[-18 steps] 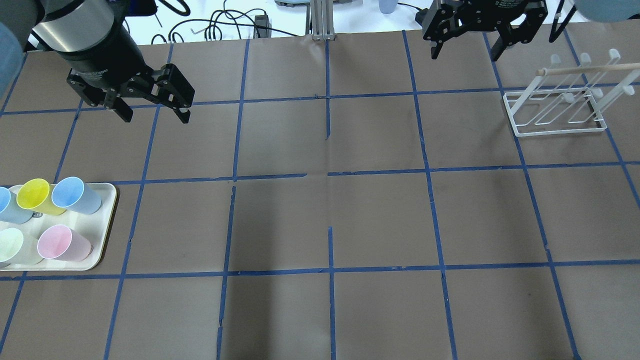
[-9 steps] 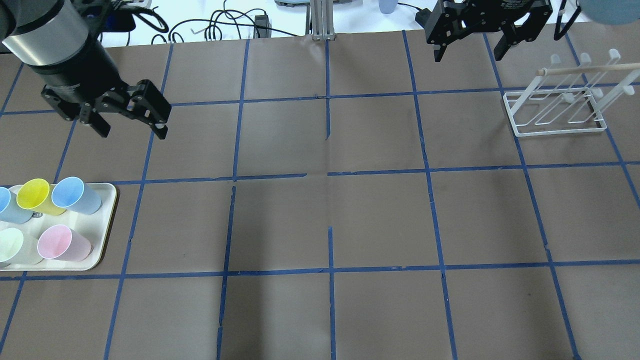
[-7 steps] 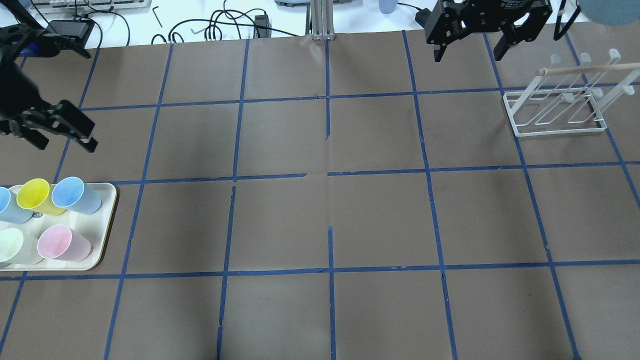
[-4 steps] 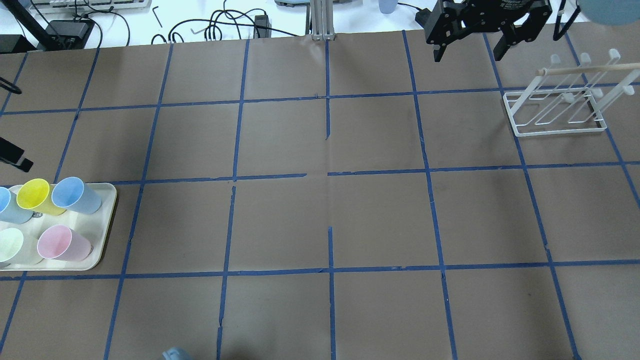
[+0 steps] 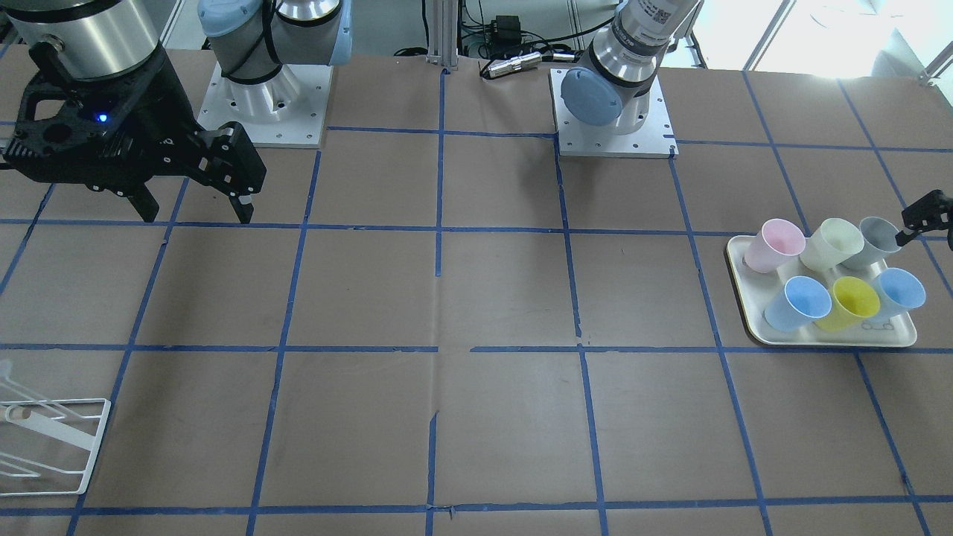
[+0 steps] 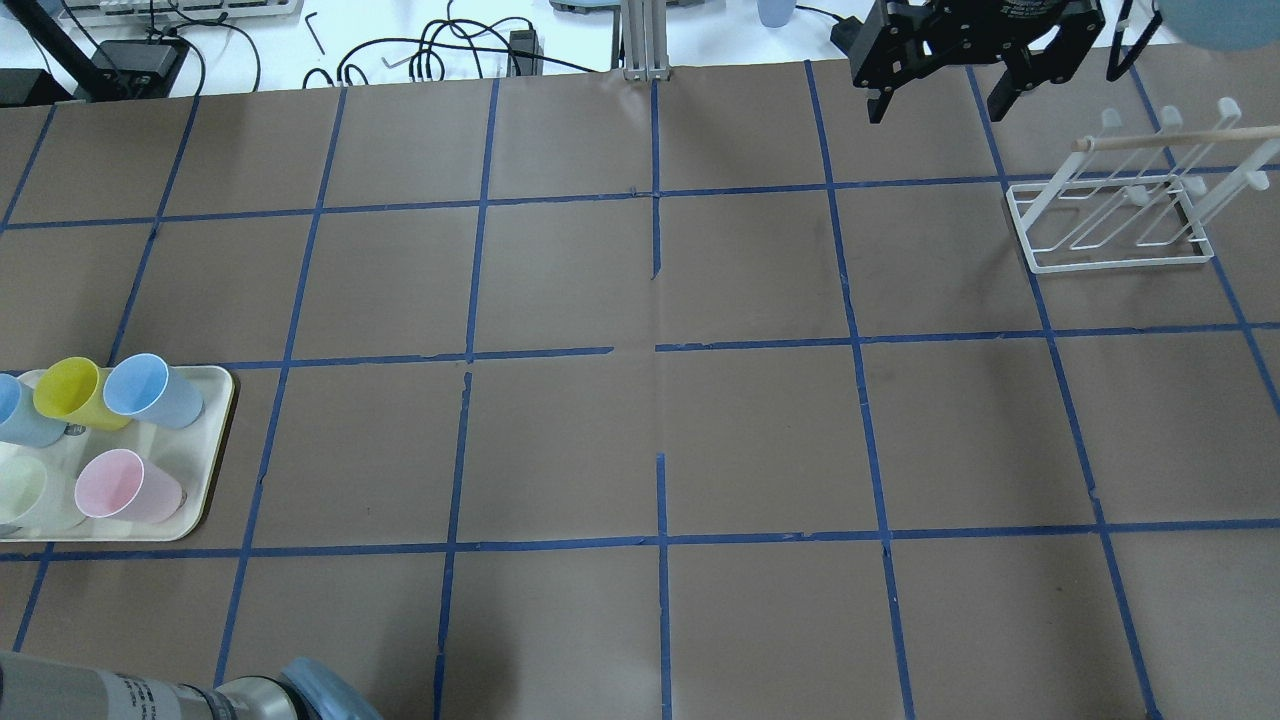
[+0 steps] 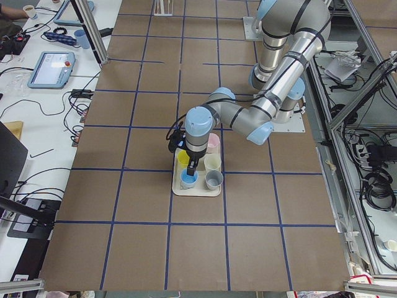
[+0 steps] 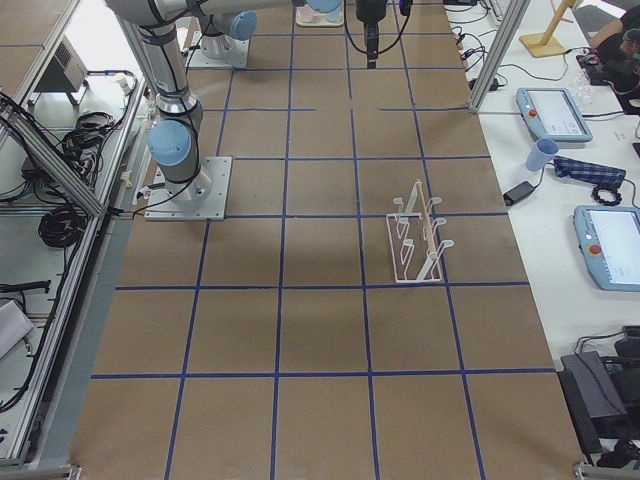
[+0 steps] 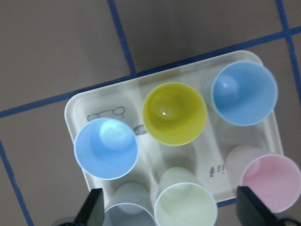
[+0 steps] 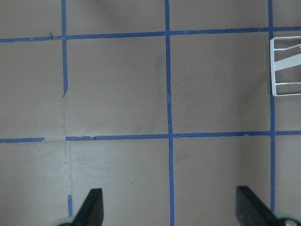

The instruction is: Transfer IKEA cup to right arm and place on rack

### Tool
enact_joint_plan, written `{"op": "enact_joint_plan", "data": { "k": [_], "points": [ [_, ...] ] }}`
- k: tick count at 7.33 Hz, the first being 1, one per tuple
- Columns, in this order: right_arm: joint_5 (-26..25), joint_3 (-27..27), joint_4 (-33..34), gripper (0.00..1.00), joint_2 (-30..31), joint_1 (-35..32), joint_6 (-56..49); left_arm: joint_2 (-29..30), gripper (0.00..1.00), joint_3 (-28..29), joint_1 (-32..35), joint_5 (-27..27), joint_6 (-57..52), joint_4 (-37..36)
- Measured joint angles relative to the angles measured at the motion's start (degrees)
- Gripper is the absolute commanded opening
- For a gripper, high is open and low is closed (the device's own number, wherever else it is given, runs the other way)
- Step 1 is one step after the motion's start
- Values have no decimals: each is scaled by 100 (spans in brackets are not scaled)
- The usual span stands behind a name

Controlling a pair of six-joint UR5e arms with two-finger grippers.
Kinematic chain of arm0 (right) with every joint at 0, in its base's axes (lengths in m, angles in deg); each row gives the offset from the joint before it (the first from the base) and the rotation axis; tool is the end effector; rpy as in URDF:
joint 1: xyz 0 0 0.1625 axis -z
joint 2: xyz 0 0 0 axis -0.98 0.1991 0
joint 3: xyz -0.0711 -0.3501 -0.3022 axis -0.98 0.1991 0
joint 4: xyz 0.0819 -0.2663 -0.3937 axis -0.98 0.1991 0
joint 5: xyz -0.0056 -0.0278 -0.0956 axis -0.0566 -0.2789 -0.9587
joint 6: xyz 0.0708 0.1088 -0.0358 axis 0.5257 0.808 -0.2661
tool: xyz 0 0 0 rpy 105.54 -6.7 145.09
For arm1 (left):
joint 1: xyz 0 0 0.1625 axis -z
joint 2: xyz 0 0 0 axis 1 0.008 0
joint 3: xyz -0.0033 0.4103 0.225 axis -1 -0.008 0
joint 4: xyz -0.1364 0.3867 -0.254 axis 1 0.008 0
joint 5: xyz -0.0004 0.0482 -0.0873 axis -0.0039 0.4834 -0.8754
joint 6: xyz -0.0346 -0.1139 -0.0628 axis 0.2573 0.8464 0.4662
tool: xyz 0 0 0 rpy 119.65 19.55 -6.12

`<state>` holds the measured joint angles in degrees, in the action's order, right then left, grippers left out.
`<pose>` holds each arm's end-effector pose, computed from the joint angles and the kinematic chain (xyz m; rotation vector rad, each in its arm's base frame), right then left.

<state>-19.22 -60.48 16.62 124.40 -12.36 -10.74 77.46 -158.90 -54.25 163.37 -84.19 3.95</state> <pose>0.1465 -0.6220 0.5533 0.0338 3.1055 -0.1907 0.4586 -0.4918 0.2966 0.4252 3.1110 -0.0418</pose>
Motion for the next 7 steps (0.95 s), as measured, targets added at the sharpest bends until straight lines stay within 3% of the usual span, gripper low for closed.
{"op": "enact_joint_plan", "data": {
  "k": [3,7],
  "points": [
    [-3,0,-6,100,-5,7,6,271,100,-128,-570,27,-730,-233],
    [0,0,-6,100,1,6,6,619,100,-214,-700,71,-759,-238]
  ]
}}
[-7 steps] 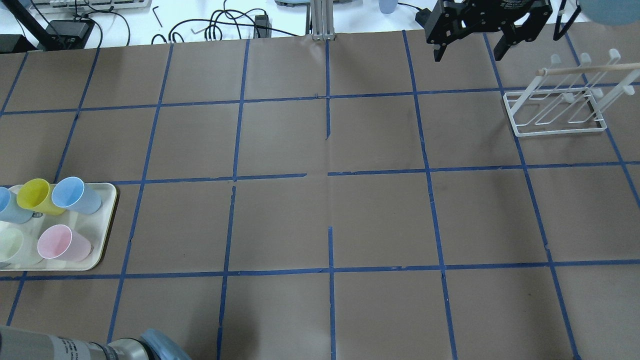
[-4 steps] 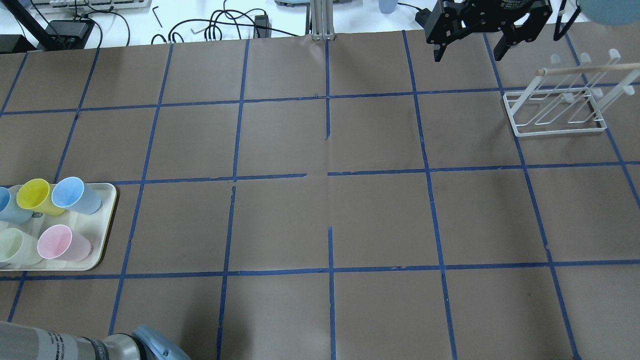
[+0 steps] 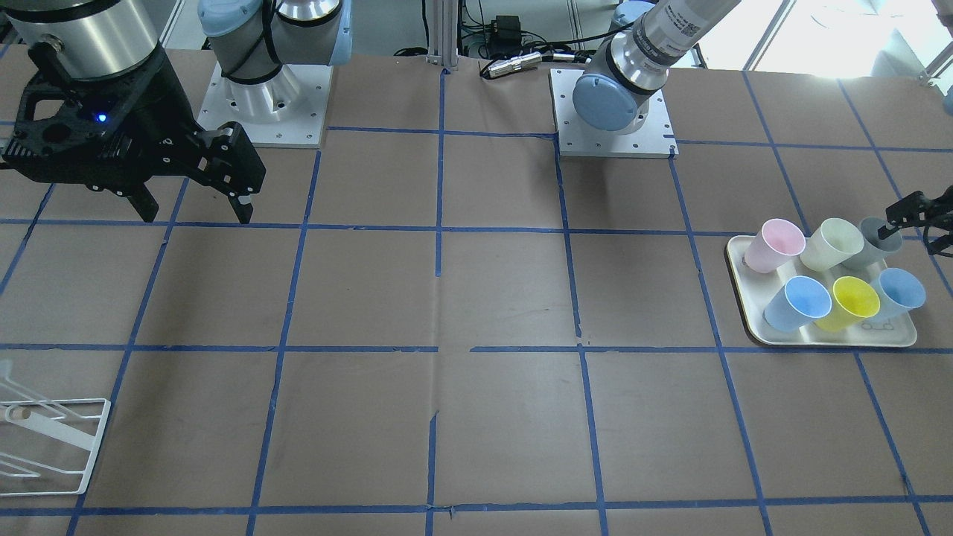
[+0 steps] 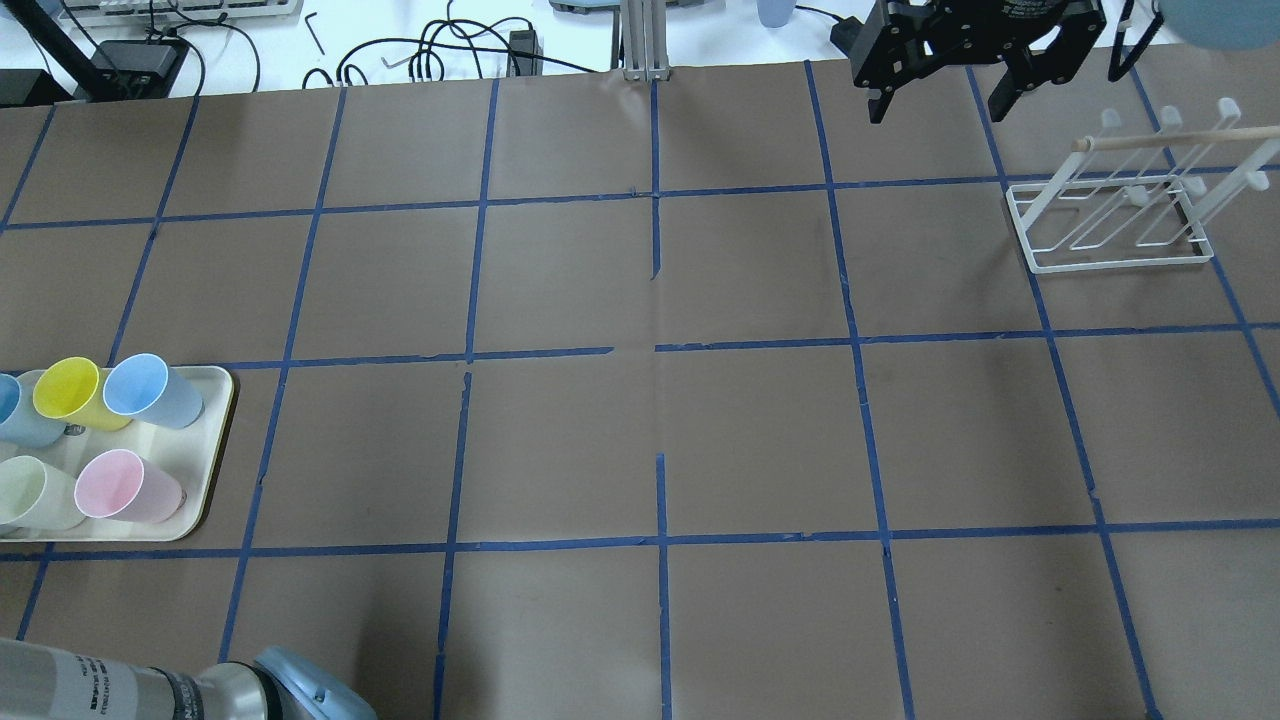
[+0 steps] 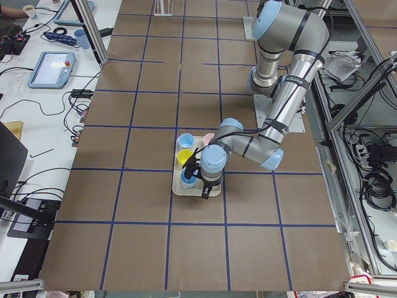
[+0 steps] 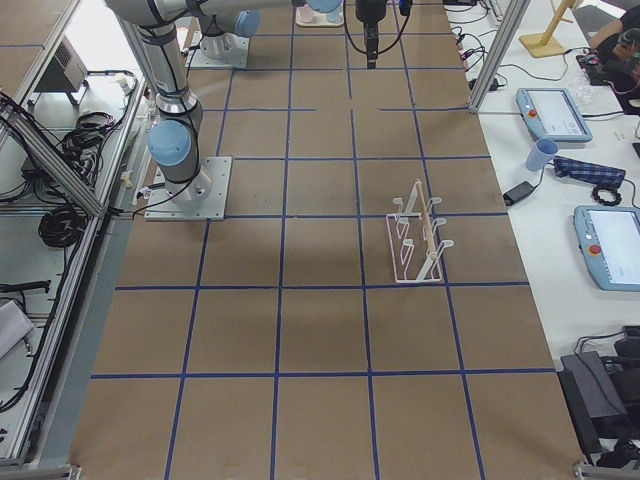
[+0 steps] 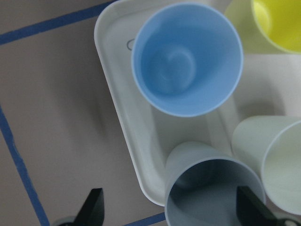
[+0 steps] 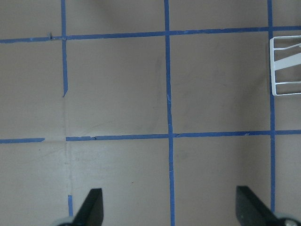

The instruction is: Transfer IKEA cup to right arm and place on rack

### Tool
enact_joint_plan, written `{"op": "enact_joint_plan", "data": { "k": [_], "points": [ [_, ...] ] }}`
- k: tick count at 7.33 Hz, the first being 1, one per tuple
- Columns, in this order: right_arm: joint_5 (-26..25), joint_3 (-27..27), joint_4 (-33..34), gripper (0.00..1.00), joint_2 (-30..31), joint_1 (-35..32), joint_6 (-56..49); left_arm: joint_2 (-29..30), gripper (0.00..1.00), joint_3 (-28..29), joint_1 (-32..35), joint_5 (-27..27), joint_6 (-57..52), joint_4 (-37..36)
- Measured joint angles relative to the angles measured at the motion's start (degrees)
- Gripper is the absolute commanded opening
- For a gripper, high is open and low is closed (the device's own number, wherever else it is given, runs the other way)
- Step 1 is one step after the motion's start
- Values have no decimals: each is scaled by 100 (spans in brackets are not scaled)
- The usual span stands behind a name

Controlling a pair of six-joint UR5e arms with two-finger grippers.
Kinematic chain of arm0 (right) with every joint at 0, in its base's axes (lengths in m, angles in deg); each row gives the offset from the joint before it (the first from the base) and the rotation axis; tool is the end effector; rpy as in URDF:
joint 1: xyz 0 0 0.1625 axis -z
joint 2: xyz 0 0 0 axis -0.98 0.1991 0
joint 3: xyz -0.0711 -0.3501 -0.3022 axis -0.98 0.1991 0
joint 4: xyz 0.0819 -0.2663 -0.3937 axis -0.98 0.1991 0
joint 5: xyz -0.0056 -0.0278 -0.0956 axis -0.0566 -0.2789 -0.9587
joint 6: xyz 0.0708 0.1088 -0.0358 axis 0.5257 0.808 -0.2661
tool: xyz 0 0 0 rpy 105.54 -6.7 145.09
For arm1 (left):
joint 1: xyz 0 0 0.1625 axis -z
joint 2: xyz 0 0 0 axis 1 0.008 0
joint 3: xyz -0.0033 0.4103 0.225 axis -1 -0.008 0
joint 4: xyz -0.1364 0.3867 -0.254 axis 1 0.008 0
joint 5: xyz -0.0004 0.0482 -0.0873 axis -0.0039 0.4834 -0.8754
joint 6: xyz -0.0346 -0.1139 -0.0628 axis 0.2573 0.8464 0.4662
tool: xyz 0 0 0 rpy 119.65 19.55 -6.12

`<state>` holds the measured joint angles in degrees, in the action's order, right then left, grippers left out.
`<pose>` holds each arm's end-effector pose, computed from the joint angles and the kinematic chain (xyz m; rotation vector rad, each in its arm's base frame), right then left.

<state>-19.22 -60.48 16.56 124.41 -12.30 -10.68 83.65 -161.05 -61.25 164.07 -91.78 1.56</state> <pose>0.1458 -0.6220 0.5533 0.0370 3.1056 -0.1894 0.5180 -0.4319 0.2101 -0.4280 -3.0228 -0.0323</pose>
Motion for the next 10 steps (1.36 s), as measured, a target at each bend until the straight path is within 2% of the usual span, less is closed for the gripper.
{"op": "enact_joint_plan", "data": {
  "k": [2,3,4,5,7,8,10],
  "points": [
    [4,0,0,100,1,-3,6,136,100,-9,-7,57,9,0],
    [3,0,0,100,1,-5,8,211,80,-11,-7,133,21,-15],
    [-1,0,0,100,1,-5,7,265,52,-10,-7,182,26,-28],
    [-1,0,0,100,1,-4,5,304,33,-12,-4,229,19,-51],
    [-1,-5,5,100,-1,-5,27,336,7,-38,6,321,-7,-112],
    [2,-6,17,100,-2,-6,37,332,0,-48,7,333,-19,-141],
    [30,4,40,100,2,-6,43,243,0,-37,15,335,-39,-163]
  ]
}}
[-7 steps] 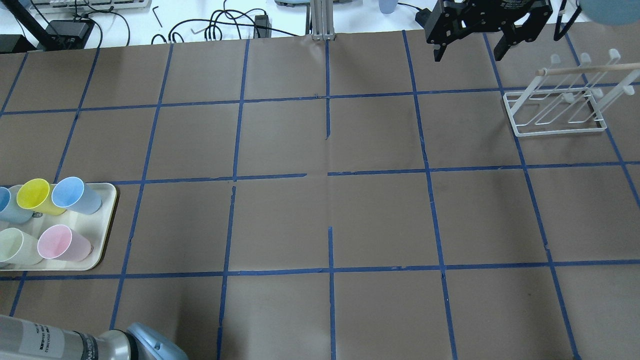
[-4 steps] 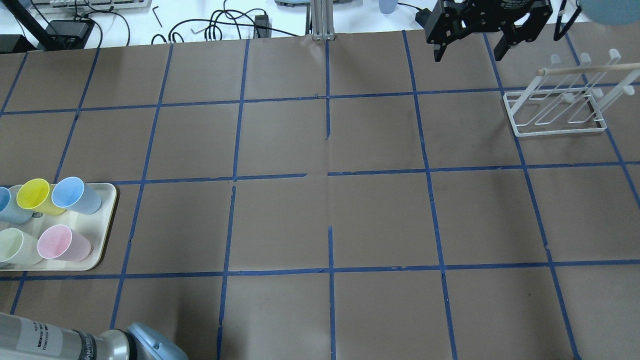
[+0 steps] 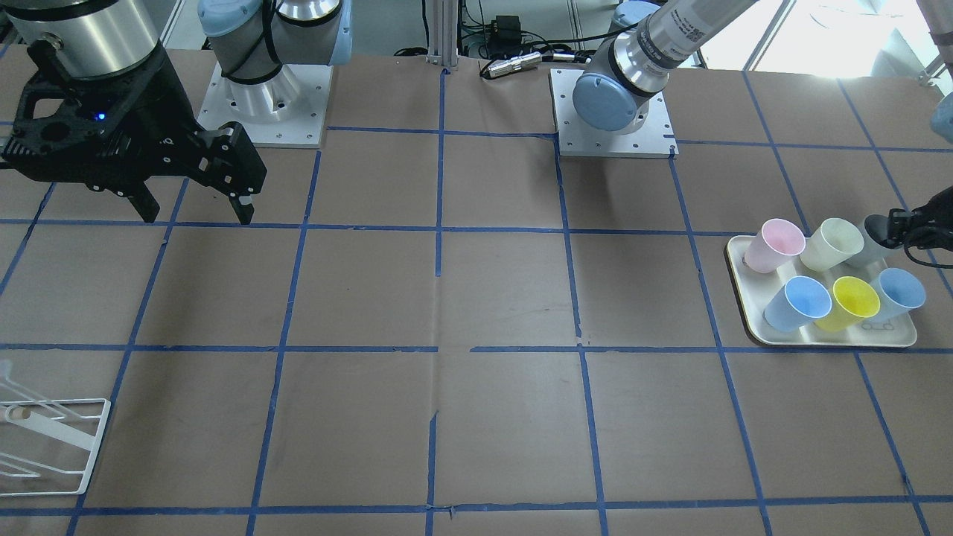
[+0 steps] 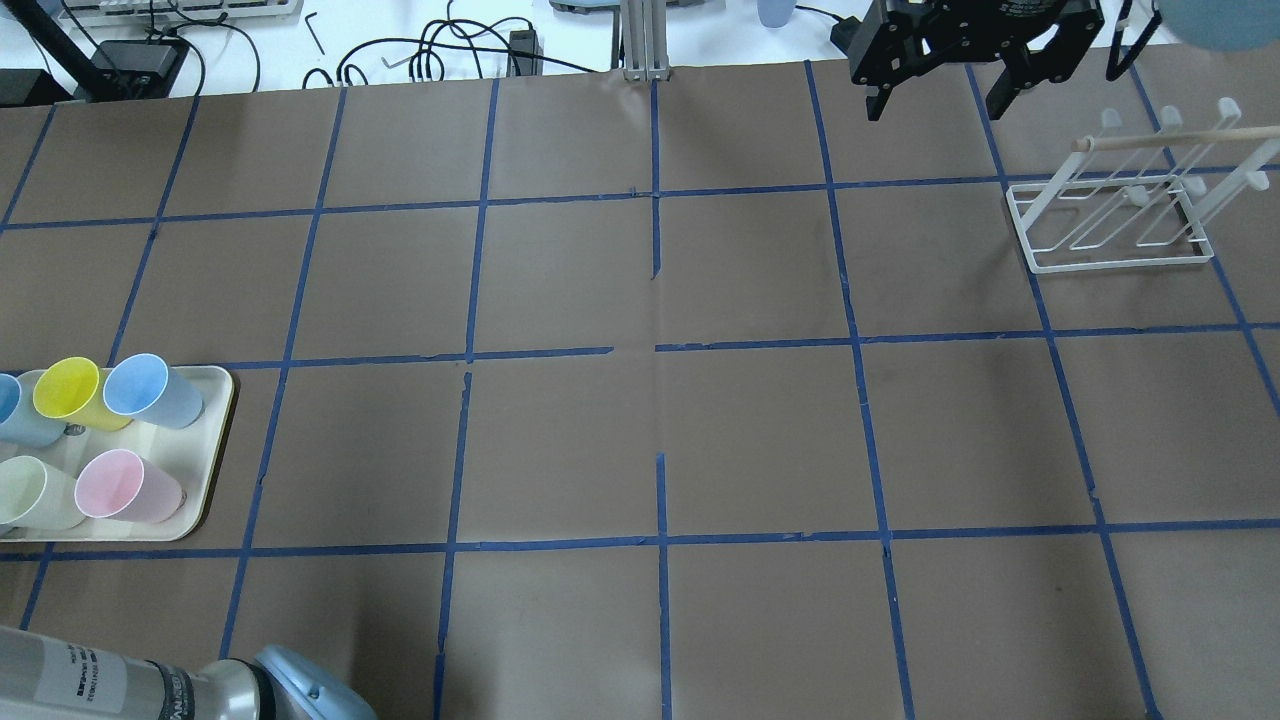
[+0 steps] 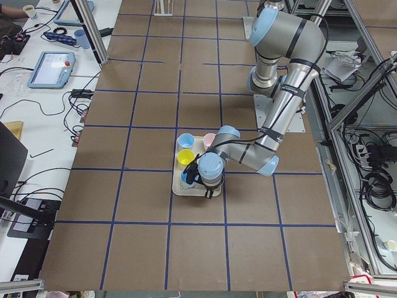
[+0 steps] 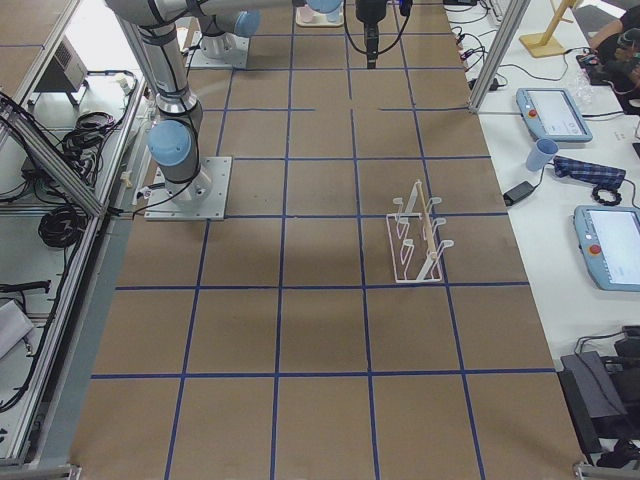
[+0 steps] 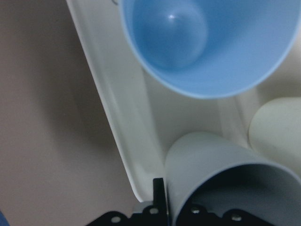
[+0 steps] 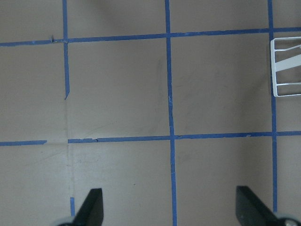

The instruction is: Transfer IKEA cup to right arm and place on rack

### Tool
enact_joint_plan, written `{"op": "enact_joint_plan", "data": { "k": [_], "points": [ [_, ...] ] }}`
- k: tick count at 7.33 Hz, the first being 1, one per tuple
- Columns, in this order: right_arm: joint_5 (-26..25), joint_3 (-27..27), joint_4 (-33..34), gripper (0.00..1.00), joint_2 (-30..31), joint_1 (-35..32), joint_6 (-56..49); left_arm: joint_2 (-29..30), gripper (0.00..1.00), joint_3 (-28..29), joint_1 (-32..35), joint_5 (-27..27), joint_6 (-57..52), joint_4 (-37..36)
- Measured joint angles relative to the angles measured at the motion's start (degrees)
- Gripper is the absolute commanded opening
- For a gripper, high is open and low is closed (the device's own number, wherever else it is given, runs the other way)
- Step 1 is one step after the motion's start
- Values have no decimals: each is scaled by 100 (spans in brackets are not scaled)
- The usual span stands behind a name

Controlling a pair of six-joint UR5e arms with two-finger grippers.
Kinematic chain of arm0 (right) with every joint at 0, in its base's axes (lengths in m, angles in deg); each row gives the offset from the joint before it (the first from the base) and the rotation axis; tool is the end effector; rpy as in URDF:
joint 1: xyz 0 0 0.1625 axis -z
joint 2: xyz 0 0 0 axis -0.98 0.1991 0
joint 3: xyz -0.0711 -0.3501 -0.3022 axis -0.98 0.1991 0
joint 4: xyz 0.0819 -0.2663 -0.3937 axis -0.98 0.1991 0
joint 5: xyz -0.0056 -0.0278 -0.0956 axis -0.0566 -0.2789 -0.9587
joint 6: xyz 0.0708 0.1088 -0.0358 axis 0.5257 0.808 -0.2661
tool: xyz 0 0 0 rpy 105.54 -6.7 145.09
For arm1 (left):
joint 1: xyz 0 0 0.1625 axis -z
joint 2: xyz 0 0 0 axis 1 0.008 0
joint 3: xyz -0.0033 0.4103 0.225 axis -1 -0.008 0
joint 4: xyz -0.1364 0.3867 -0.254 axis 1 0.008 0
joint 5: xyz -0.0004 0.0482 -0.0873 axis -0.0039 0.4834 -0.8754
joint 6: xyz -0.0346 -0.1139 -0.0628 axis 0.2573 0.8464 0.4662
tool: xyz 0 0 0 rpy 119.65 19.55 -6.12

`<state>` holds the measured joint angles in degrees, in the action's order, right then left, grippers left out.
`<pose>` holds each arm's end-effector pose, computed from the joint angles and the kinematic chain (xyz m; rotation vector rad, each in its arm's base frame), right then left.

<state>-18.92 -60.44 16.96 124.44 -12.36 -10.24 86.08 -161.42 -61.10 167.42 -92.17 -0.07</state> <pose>0.1472 -0.6225 0.5549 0.0465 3.0987 -0.2013 0.5232 -0.4278 0.1816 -0.4467 -3.0185 -0.1265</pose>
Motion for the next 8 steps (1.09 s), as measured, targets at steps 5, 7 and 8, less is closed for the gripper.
{"op": "enact_joint_plan", "data": {
  "k": [5,7,8],
  "points": [
    [-4,-4,-10,100,-6,0,-11,-261,0,728,2,-125,-146,928],
    [4,-7,-17,100,-10,0,-57,-405,0,1461,127,-445,-198,2299],
    [7,-10,-20,100,-9,0,-62,-452,0,1881,318,-750,-183,3238]
  ]
}}
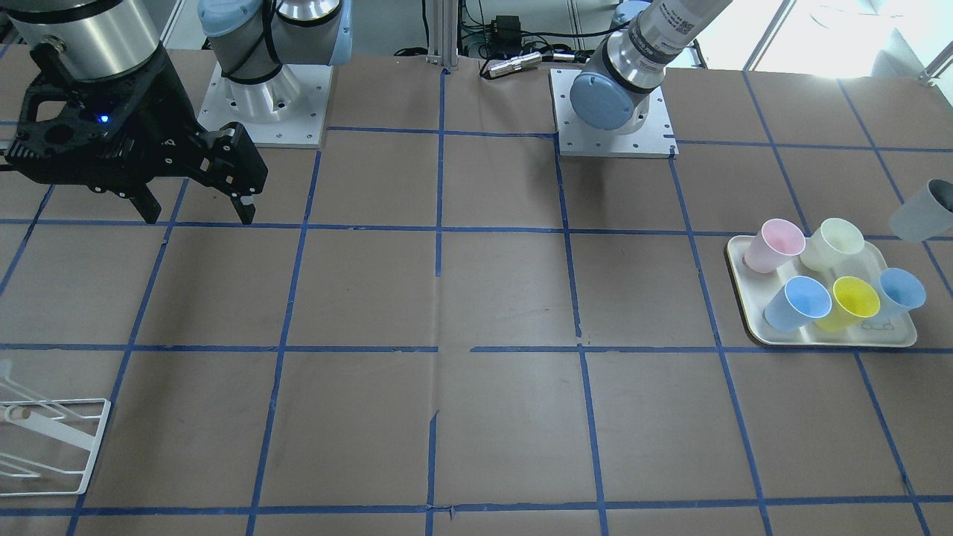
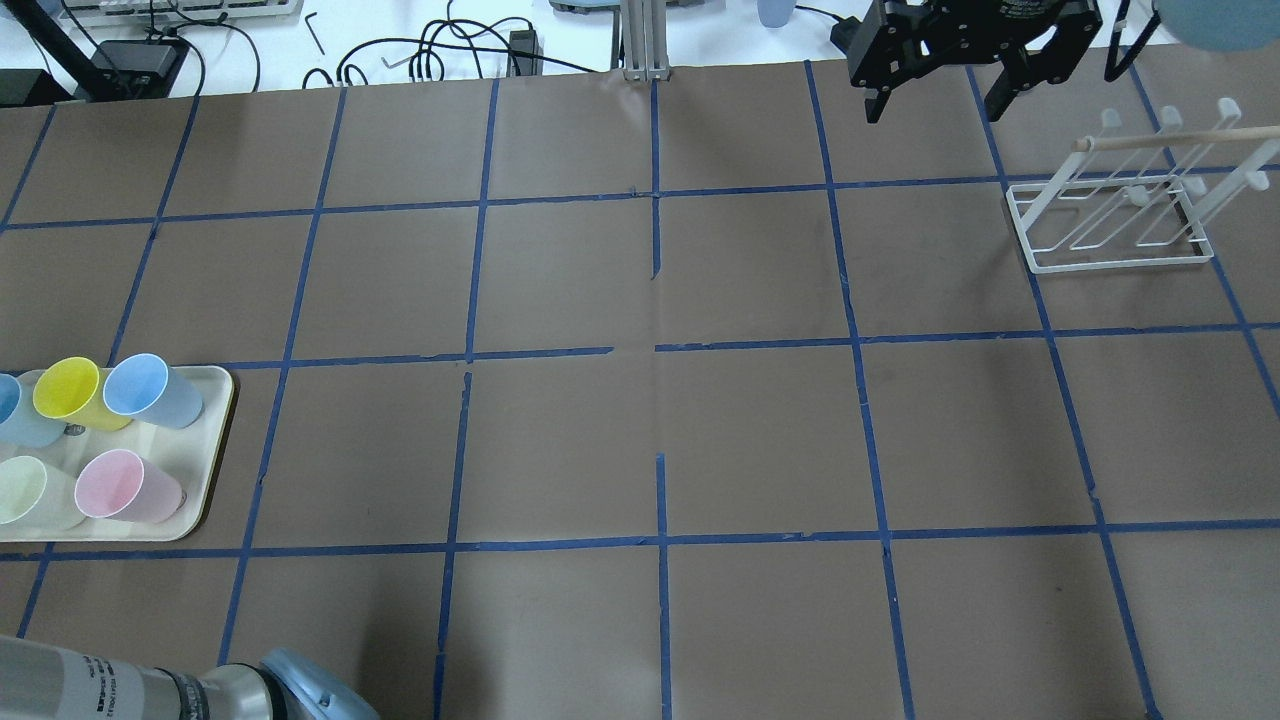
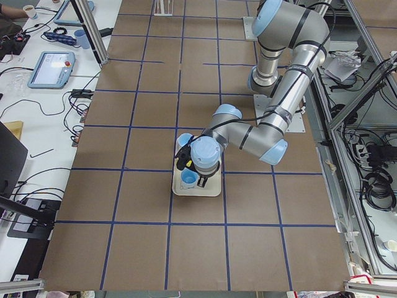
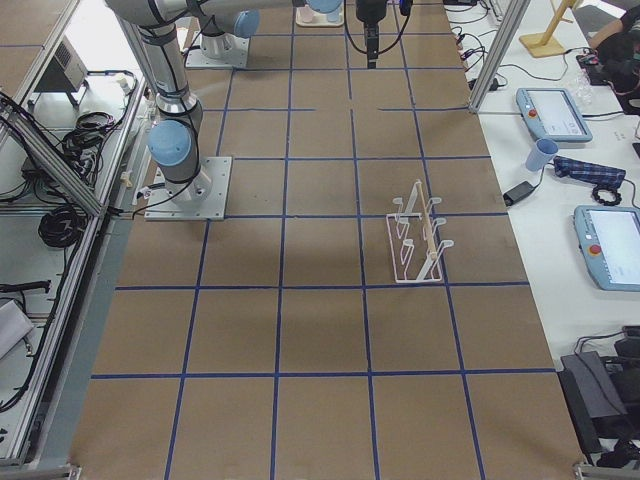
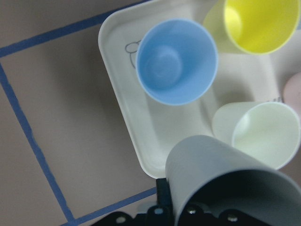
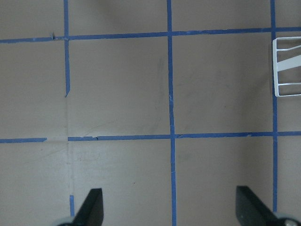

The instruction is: Transfer IKEA cup to right arm and place on rack

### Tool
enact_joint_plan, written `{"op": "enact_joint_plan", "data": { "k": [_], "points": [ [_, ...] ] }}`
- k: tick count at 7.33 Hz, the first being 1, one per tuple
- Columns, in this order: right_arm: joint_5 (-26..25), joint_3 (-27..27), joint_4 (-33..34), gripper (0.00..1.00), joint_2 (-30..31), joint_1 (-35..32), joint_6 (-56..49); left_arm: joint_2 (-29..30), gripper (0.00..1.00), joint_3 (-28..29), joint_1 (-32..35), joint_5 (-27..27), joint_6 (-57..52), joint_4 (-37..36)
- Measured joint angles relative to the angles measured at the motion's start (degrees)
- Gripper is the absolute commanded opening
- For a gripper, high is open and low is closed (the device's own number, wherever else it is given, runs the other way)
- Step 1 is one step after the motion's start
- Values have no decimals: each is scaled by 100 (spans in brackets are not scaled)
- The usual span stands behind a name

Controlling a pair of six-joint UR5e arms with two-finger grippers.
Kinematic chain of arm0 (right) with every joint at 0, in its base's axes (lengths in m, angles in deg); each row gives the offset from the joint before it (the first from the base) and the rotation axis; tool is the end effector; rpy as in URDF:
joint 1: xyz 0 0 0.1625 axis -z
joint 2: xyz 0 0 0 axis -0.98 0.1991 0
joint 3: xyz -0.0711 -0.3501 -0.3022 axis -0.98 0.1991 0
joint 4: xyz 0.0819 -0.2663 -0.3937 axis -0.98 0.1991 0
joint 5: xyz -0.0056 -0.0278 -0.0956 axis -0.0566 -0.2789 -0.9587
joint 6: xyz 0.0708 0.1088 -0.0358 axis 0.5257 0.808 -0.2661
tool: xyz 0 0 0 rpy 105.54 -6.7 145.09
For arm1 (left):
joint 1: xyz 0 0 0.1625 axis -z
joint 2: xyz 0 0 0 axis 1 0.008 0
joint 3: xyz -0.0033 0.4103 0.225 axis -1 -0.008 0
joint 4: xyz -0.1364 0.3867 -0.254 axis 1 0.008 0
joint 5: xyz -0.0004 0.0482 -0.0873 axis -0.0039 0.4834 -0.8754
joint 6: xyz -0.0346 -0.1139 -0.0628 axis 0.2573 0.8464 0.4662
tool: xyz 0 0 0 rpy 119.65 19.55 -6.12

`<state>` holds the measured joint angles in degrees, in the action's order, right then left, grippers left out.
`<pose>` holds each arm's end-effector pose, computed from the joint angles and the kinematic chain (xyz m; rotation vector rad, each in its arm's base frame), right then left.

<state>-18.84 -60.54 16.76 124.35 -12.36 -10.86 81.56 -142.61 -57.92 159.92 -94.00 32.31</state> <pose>0.1474 -0.6226 0.5525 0.0298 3.0990 -0.1909 0.5016 -0.4786 0.3576 -0.5226 -2.8130 -0.0258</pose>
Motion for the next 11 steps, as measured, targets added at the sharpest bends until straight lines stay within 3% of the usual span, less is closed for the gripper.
{"op": "enact_joint_plan", "data": {
  "k": [2,5,8,11],
  "points": [
    [8,-3,-2,100,2,0,14,-36,0,608,527,-930,-1,1865],
    [18,-3,-14,100,18,8,31,-33,0,653,1417,-3043,74,4239],
    [-7,-10,-32,100,43,51,-15,-247,0,168,2738,-5383,258,5192],
    [232,38,-298,100,58,256,10,-591,0,-549,3902,-7652,336,5573]
  ]
}}
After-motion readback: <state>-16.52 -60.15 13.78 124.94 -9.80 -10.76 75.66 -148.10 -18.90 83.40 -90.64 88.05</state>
